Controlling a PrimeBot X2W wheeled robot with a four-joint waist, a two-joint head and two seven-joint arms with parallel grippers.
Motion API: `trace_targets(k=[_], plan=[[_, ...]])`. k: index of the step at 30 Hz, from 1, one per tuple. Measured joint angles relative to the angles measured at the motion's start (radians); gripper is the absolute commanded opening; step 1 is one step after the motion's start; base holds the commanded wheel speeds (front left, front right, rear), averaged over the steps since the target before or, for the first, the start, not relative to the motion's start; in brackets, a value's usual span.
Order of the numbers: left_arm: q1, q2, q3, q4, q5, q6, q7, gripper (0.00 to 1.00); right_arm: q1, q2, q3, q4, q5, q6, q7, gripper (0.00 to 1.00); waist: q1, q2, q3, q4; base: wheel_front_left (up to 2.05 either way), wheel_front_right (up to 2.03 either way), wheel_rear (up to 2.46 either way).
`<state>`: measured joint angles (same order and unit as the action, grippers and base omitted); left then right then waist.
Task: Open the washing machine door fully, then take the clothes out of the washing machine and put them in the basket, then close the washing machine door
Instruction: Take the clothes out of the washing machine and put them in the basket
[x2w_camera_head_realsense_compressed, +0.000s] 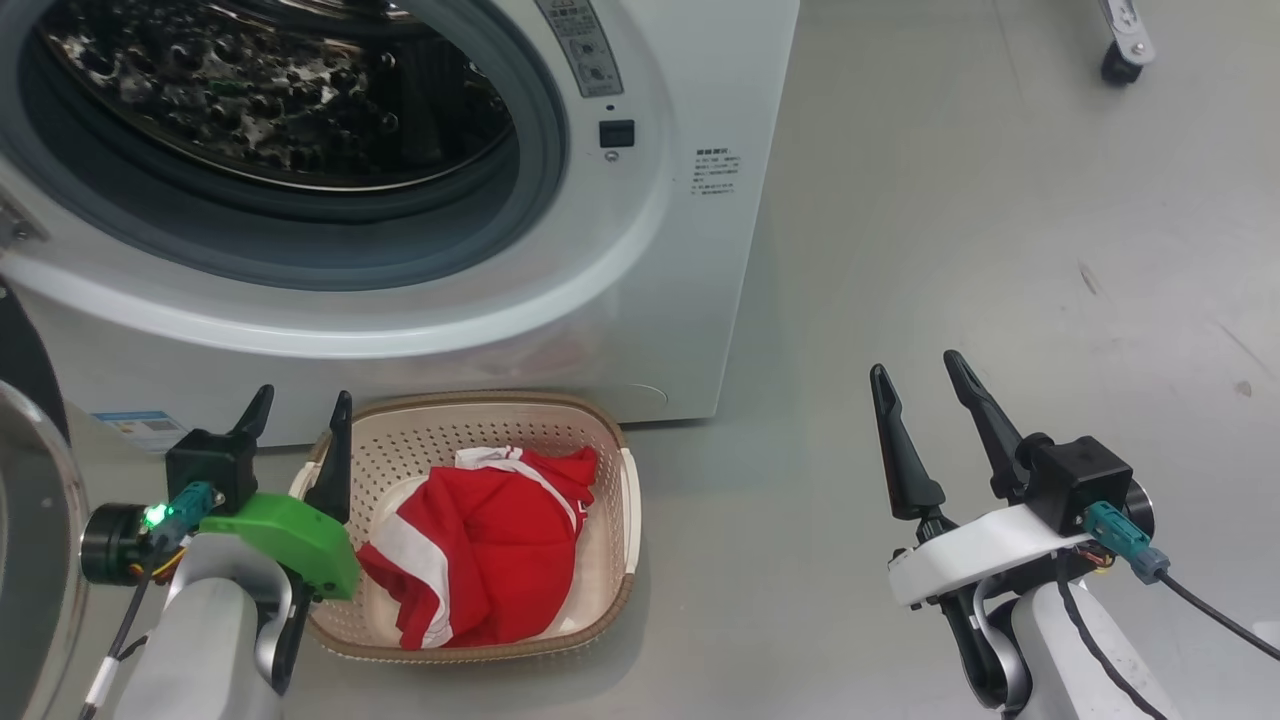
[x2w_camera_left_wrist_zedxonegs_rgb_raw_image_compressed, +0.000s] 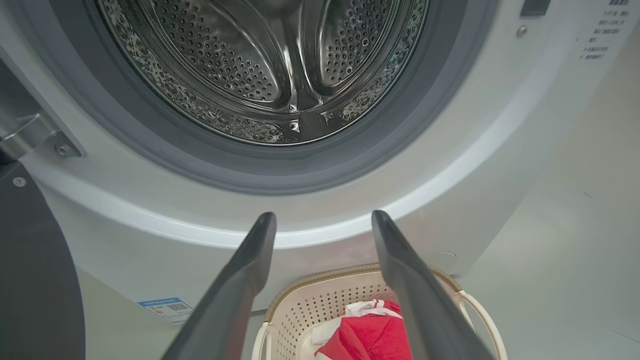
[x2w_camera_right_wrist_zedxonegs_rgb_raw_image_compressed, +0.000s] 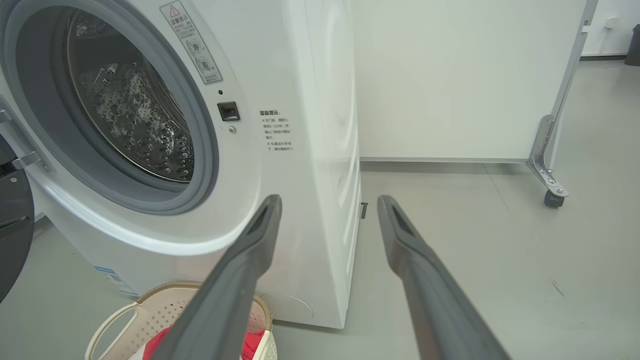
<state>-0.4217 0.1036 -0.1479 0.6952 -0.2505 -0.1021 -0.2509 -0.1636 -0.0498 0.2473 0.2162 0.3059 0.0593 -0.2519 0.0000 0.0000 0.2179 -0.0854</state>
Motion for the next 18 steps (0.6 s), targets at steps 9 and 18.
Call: trace_targets(k=[9,18], plan=[[0.099,-0.012,0.049,-0.173,-0.013,0.000,-0.001,1.00,0.023,0.000,0.000,-0.004,0.000,0.000,0.000,1.00,0.0000,0.0000,-0.079,0.060,0.00,0.00,0.00],[0.223,-0.020,0.067,-0.292,-0.013,0.001,-0.001,1.00,0.064,0.000,0.001,-0.004,0.000,0.000,0.000,1.00,0.0000,0.0000,-0.140,0.075,0.00,0.00,0.00]])
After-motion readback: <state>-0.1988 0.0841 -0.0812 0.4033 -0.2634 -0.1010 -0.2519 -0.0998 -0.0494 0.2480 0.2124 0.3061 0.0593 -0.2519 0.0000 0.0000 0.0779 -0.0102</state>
